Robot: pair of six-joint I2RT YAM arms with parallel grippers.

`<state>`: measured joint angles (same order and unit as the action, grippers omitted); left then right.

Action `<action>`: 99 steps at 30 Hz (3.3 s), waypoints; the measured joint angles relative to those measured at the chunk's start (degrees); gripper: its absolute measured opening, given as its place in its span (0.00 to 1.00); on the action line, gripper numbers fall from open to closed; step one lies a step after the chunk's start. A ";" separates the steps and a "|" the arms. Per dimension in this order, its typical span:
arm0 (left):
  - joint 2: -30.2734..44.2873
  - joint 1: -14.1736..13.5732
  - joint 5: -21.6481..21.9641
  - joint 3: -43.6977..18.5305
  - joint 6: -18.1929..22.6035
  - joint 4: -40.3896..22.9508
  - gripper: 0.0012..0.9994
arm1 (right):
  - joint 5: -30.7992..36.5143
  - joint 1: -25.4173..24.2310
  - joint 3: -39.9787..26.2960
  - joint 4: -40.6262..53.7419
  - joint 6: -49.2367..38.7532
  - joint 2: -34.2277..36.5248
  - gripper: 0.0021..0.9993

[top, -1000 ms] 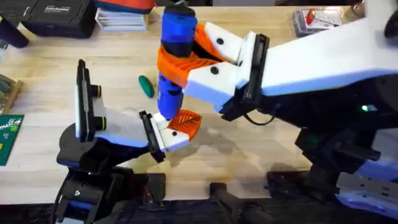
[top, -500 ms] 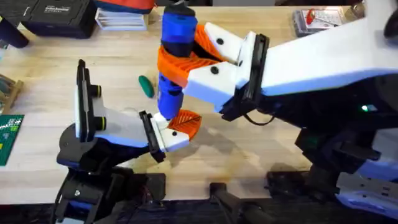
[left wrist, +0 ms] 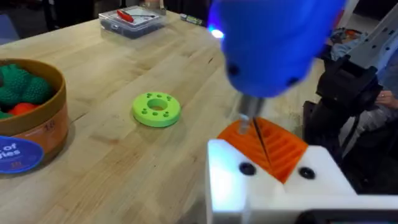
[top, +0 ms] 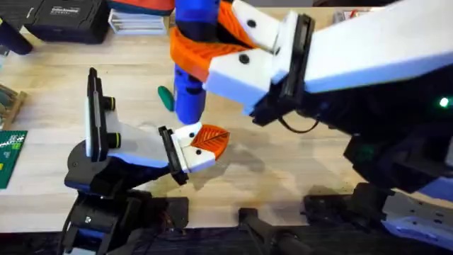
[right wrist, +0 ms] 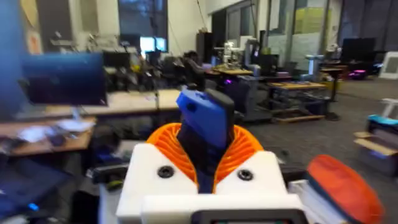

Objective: Pick up the gripper from the table and insert it into the empty holder that is missing its gripper. Then pick up a screw, insert it into the mounting hole, and use the screwdriver to tighten it. Finally, clean up the table by picking up the vegetable and placing it into the bucket.

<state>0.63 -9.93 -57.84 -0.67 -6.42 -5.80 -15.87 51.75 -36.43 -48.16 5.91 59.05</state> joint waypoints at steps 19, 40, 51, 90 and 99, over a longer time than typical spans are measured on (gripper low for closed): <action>0.02 0.00 0.20 0.00 0.00 0.00 0.00 | 22.26 -28.39 -2.23 42.17 -47.03 0.57 0.08; 0.00 0.00 0.20 0.00 0.00 0.00 0.00 | 36.90 -40.68 -2.85 44.31 -82.65 30.58 0.17; 0.02 0.00 0.24 0.00 0.00 0.00 0.00 | 39.03 -40.62 -5.81 49.97 -73.06 28.97 0.99; 4.85 0.00 17.28 -12.22 -5.65 -5.39 0.99 | 19.87 -16.72 -18.55 100.14 -10.25 -12.81 0.99; 31.51 0.00 44.24 -38.37 -2.75 -29.56 0.99 | 20.12 -16.73 -18.55 97.69 -9.68 -11.61 0.99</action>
<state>32.14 -9.93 -13.60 -39.04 -9.16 -35.36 4.25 35.03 -54.98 49.53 -3.77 47.43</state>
